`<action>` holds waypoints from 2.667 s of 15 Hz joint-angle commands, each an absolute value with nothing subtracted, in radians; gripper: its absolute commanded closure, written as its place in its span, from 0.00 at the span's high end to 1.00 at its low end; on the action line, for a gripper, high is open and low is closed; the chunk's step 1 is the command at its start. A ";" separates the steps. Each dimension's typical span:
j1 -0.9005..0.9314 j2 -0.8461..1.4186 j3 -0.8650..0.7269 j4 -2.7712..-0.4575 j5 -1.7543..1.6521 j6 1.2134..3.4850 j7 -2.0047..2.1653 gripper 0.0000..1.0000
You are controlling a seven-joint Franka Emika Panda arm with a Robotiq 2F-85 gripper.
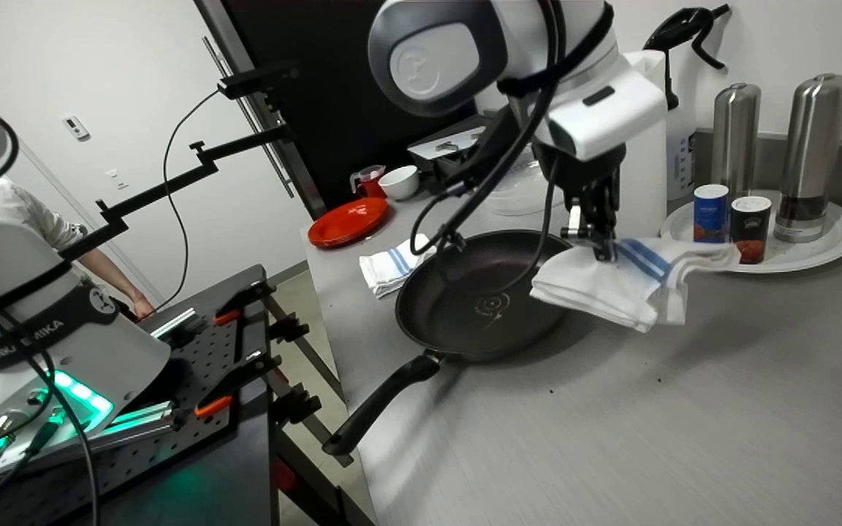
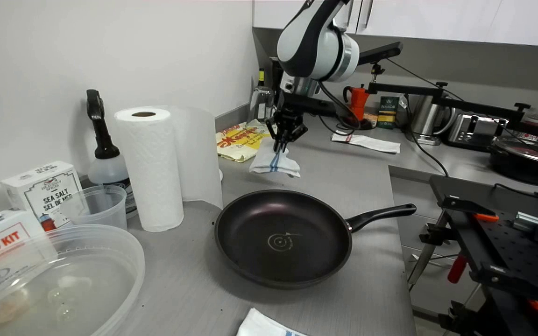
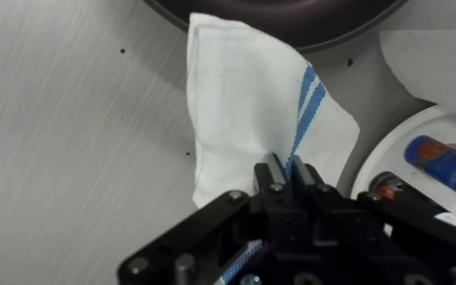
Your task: Pick up the white and blue towel on the right and use it to wipe the black pan
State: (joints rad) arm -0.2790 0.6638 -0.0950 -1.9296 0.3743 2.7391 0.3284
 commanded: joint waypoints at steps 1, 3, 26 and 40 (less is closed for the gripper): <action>-0.225 0.512 -0.091 -2.023 0.345 2.667 0.284 0.02; -0.204 0.451 -0.070 -2.056 0.335 2.618 0.243 0.02; -0.044 0.331 -0.122 -2.345 0.070 2.648 0.258 0.02; -0.022 0.569 -0.179 -2.293 0.085 2.950 0.247 0.02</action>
